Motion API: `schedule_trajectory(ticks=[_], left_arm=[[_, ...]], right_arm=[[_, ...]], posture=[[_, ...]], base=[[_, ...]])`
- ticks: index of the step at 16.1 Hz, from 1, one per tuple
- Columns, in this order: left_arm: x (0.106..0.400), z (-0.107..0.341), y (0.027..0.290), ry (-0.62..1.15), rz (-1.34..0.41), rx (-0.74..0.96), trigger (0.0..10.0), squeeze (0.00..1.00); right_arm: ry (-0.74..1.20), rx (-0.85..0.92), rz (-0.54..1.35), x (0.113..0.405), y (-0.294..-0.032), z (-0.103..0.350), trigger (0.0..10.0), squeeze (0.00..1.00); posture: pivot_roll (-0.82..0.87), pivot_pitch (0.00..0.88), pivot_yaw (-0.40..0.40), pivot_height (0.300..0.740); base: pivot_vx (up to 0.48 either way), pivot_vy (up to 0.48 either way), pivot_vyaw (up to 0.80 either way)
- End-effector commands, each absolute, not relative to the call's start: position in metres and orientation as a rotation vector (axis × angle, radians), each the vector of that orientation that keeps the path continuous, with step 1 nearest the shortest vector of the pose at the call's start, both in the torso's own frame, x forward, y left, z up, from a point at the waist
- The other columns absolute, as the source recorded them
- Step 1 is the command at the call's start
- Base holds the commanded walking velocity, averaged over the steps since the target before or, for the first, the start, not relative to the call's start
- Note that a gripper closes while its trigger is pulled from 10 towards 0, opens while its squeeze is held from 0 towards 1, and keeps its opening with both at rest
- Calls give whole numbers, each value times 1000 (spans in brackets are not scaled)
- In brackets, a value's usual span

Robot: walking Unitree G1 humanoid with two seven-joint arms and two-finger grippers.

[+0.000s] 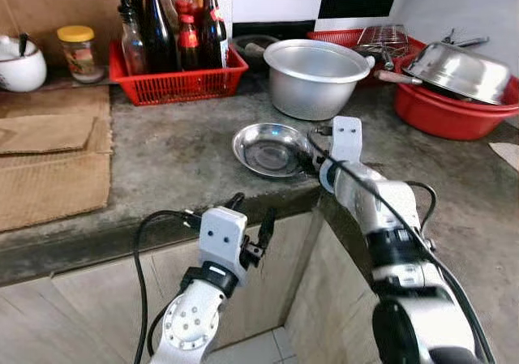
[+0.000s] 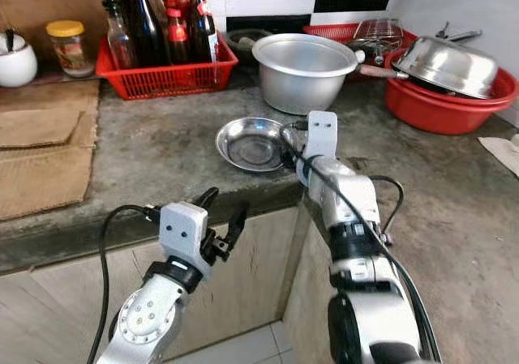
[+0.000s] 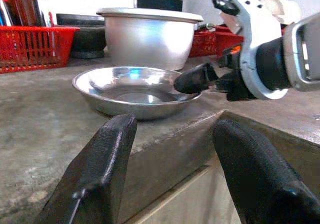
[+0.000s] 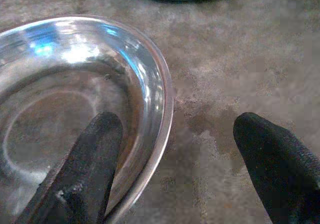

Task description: Kitchen organization

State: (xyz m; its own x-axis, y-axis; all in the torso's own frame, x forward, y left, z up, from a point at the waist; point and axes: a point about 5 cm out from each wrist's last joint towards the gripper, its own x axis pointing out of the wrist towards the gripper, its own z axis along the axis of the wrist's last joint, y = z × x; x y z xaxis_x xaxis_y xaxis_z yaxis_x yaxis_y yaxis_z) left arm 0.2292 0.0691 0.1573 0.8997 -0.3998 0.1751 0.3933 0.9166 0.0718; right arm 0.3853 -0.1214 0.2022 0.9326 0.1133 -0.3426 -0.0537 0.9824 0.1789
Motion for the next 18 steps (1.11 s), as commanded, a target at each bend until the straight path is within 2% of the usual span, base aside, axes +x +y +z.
schedule_trajectory(ticks=[1, 6, 10, 11, 12, 13, 18], left_arm=[[225, 162, 65, -198, -417, 23, 10000, 0], [224, 161, 66, -193, -417, 23, 10000, 0], [226, 161, 66, -198, -418, 27, 10000, 0], [226, 161, 66, -198, -417, 28, 10000, 0], [226, 161, 66, -198, -416, 29, 10000, 0], [227, 161, 67, -198, -413, 29, 10000, 0], [227, 161, 67, -195, -409, 34, 10000, 0]], right_arm=[[372, 202, 89, 389, -119, 206, 10000, 0], [381, 204, 109, 397, -109, 216, 10000, 0], [453, 134, 130, 395, -103, 205, 10000, 0], [466, 124, 130, 395, -103, 203, 3961, 0], [470, 126, 124, 395, -104, 202, 3961, 0], [483, 127, 115, 395, -105, 201, 0, 0], [509, 313, 13, 400, -121, 202, 0, 0]], posture=[[77, 77, -122, 740], [77, 65, -126, 740], [76, 61, -131, 740], [76, 63, -132, 740], [75, 63, -131, 740], [73, 65, -131, 740], [82, 68, -129, 740]], base=[[0, 0, 0], [0, 0, 0], [0, 0, 0], [0, 0, 0], [0, 0, 0], [0, 0, 0], [0, 0, 0]])
